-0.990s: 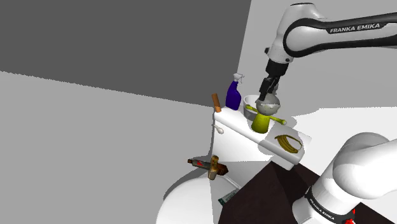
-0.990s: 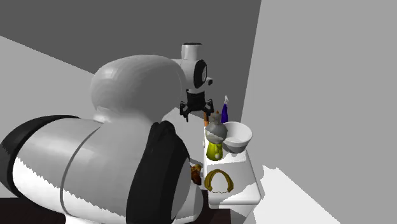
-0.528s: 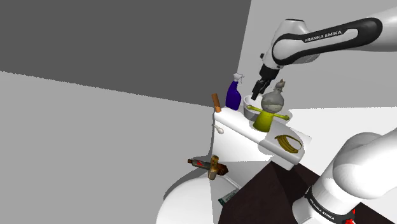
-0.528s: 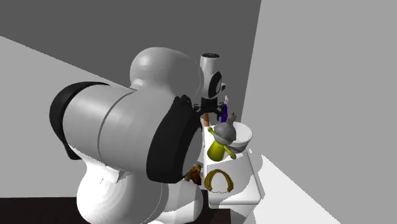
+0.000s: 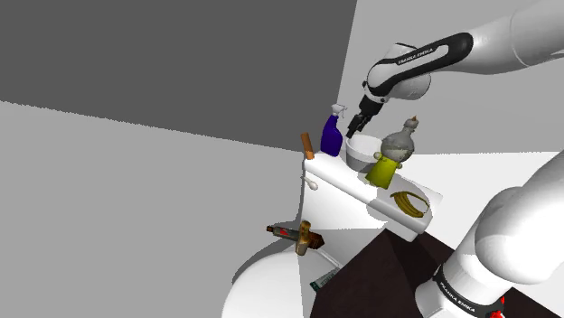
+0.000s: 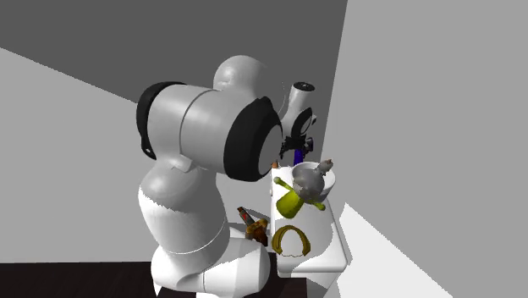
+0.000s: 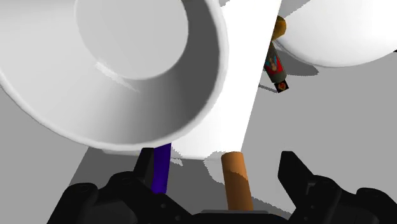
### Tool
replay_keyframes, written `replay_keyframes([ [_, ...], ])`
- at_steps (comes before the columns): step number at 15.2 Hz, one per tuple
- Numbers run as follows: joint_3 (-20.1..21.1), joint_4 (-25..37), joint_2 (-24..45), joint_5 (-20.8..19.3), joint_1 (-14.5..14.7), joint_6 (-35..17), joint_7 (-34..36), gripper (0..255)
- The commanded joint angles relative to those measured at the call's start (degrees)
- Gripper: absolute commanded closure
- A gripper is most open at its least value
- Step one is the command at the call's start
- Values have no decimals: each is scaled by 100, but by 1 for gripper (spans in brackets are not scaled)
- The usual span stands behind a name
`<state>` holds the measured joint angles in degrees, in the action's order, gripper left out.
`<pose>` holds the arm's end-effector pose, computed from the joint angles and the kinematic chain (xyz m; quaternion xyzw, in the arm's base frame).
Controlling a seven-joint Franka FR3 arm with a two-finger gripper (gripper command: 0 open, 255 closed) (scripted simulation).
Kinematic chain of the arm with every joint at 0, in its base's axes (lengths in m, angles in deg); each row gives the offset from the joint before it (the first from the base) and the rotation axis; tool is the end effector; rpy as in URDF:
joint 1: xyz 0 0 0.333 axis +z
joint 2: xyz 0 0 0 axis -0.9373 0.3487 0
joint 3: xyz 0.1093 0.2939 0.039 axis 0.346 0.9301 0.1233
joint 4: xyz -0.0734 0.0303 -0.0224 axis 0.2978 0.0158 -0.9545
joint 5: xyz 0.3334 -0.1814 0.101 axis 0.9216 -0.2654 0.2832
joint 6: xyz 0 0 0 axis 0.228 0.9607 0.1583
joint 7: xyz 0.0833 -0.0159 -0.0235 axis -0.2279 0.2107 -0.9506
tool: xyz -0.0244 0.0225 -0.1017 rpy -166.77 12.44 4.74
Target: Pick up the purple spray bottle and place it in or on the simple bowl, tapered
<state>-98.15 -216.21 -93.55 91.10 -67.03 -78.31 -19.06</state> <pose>0.4697 -0.1886 0.4368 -0.9873 -0.0834 -0.1347 0.0093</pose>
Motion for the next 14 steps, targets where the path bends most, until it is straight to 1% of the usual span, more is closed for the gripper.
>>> replay_keyframes([
  [1, -185, 273, 446, 475, 80, -228, -444, 0],
  [3, -320, 597, 913, 1030, 111, -369, -928, 0],
  [5, -378, 964, 1390, 1626, 66, -439, -1422, 0],
  [6, -373, 1076, 1526, 1794, 31, -447, -1558, 0],
  [14, -223, 1136, 2051, 2316, -22, -802, -1903, 0],
])
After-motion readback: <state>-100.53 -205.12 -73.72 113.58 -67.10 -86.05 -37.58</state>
